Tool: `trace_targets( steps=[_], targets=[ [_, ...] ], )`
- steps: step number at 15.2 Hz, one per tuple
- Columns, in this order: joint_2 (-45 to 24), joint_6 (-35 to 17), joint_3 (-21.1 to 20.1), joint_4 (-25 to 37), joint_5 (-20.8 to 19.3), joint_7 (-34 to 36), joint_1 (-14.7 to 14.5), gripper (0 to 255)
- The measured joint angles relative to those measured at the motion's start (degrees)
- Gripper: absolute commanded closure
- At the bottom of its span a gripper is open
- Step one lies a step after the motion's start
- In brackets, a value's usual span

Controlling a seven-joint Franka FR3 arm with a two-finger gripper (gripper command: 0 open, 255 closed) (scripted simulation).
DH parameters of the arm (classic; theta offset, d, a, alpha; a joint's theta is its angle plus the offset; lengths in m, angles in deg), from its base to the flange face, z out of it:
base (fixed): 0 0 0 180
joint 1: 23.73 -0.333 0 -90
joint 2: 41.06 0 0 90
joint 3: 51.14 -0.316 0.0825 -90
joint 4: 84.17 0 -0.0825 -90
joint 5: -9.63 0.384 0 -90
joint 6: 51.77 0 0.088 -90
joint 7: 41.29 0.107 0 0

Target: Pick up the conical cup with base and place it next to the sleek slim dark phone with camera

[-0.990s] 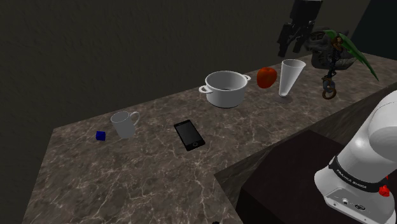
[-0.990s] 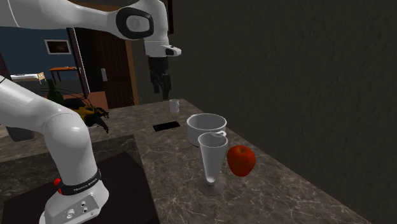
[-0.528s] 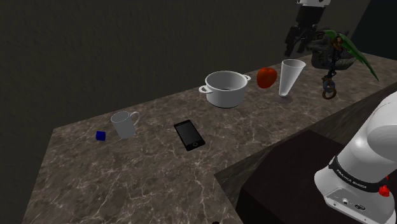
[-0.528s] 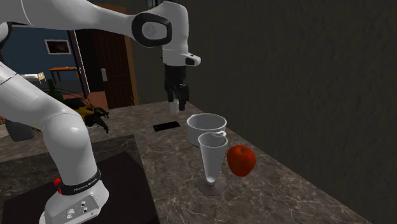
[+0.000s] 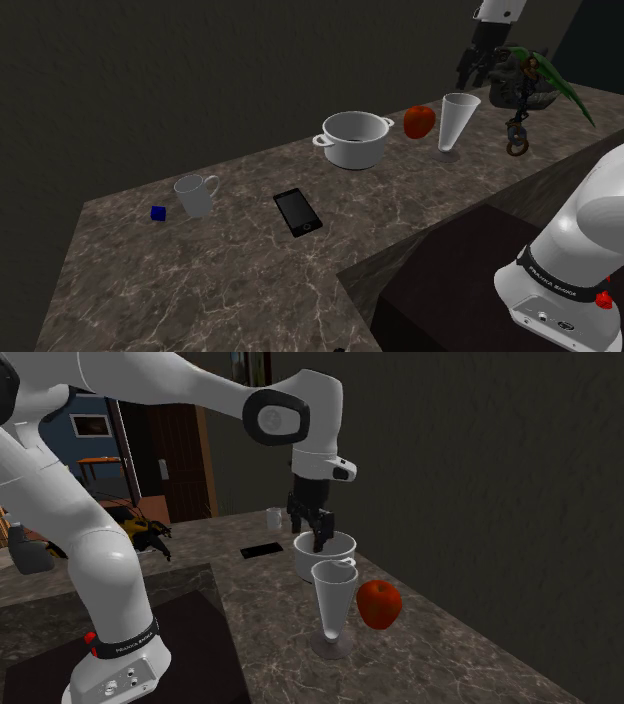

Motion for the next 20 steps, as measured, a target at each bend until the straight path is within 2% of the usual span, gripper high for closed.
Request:
trace_targets(
  steps=[5,10,20],
  targets=[
    [-11.30,-0.65,7.06,7.49,5.35,-9.61,-0.18,0],
    [-23.80,0.39,11.79,15.52,13.39,-19.76,1.97,0],
    [-26.28,-4.86,11.67,11.69,15.59,-21.86,2.26,0]
  ],
)
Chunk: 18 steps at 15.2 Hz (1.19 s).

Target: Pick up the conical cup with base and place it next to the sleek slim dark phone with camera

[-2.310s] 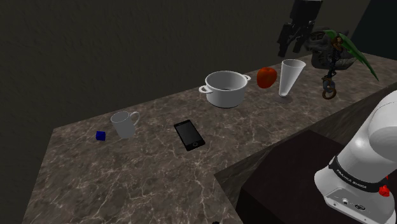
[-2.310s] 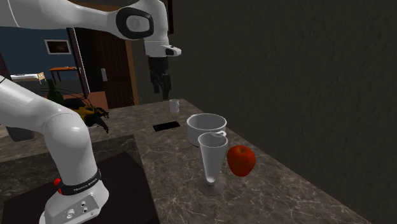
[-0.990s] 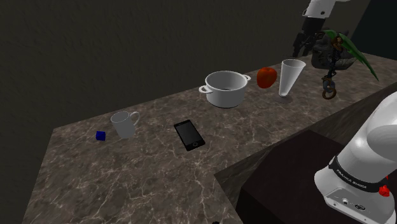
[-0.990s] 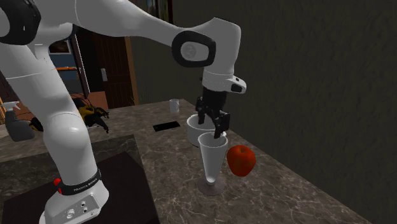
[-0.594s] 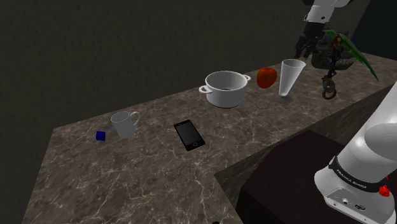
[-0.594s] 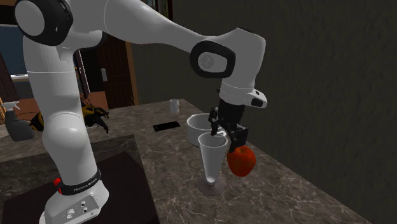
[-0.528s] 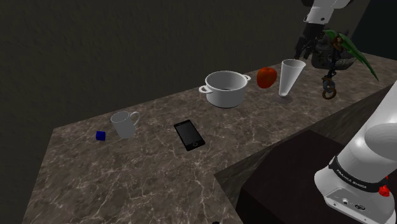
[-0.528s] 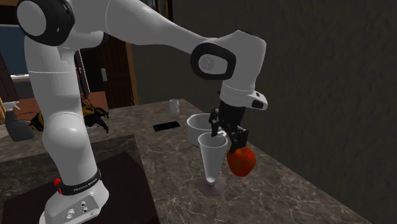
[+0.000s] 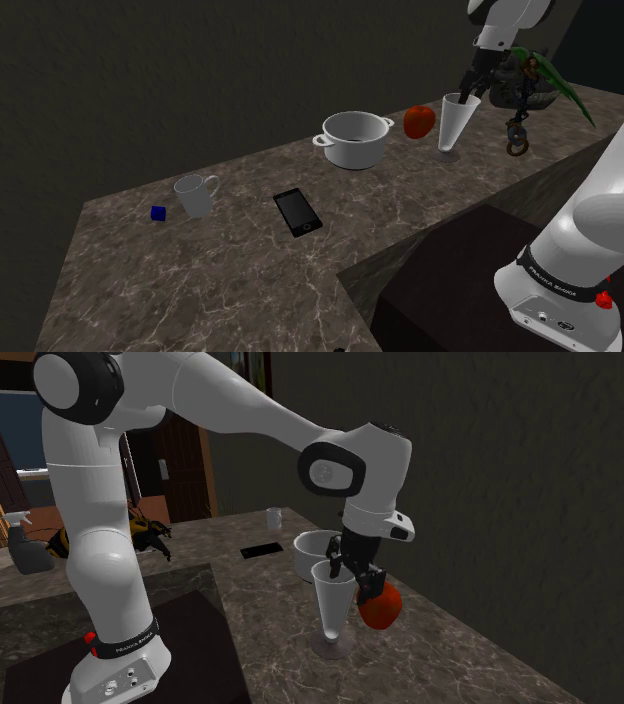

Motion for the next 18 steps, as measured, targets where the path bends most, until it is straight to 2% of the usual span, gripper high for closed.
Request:
trace_targets(
  steps=[4,5,15,18],
  targets=[
    [-0.04,-0.09,0.00,-0.05,0.04,-0.05,0.01,0],
    [-0.04,-0.09,0.00,-0.05,0.04,-0.05,0.01,255],
    [-0.05,-0.11,0.01,-0.05,0.03,-0.05,0.02,255],
    [0.69,1.31,0.07,0.88,-0.60,0.51,-0.08,255]
  ],
)
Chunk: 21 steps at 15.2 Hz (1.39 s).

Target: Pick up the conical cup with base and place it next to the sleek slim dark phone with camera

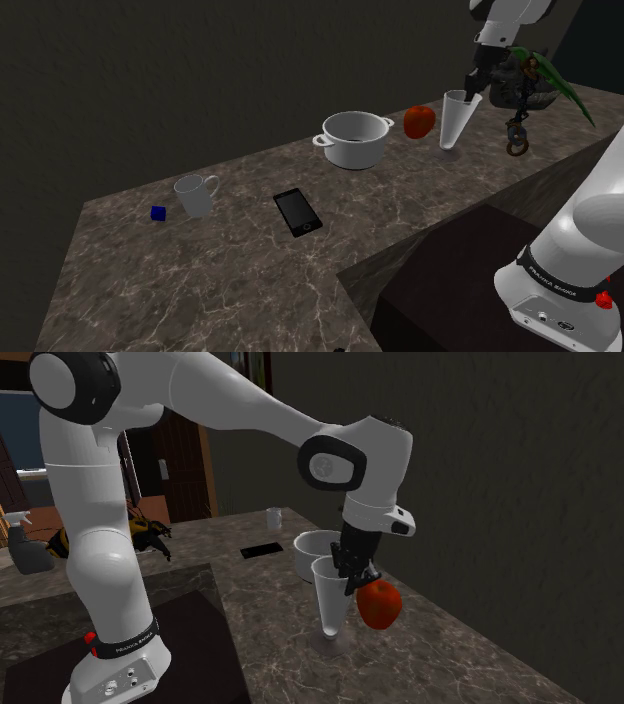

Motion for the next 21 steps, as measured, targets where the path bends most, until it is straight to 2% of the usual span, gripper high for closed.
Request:
trace_targets(
  steps=[21],
  targets=[
    [3.63,14.97,0.11,12.78,-3.05,3.75,-0.37,255]
  ],
)
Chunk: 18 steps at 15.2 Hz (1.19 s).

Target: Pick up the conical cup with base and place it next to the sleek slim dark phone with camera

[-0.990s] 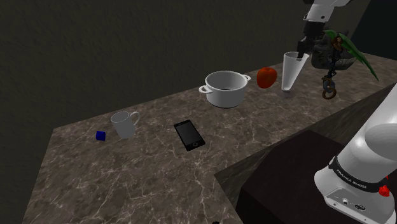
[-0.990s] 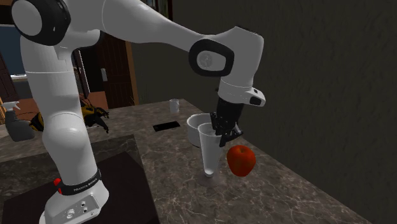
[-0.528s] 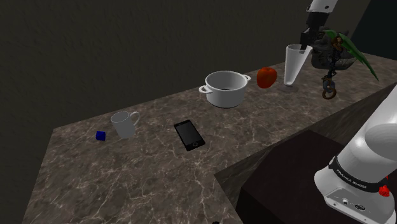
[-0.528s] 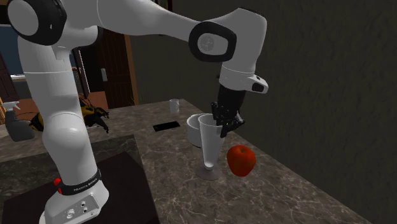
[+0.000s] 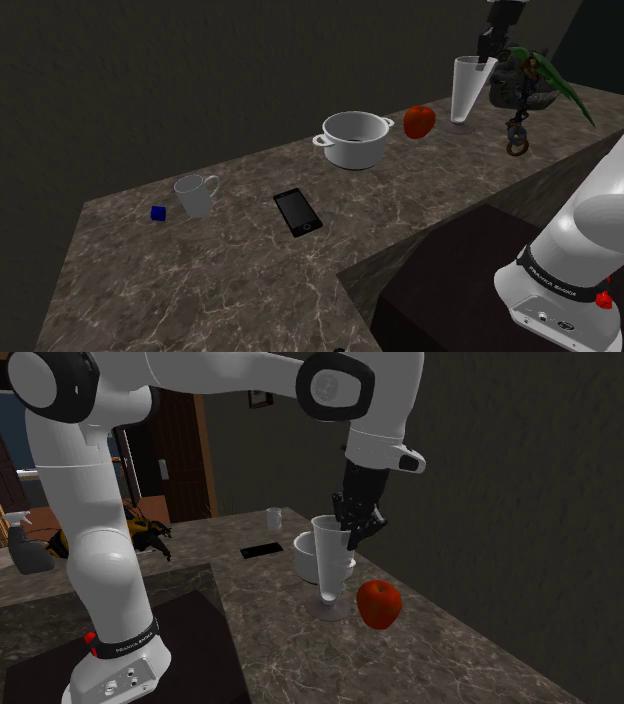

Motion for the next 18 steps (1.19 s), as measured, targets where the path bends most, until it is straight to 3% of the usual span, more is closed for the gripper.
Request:
trace_targets(
  steps=[18],
  targets=[
    [-3.29,14.83,0.88,17.04,2.17,0.11,1.39,255]
  ],
)
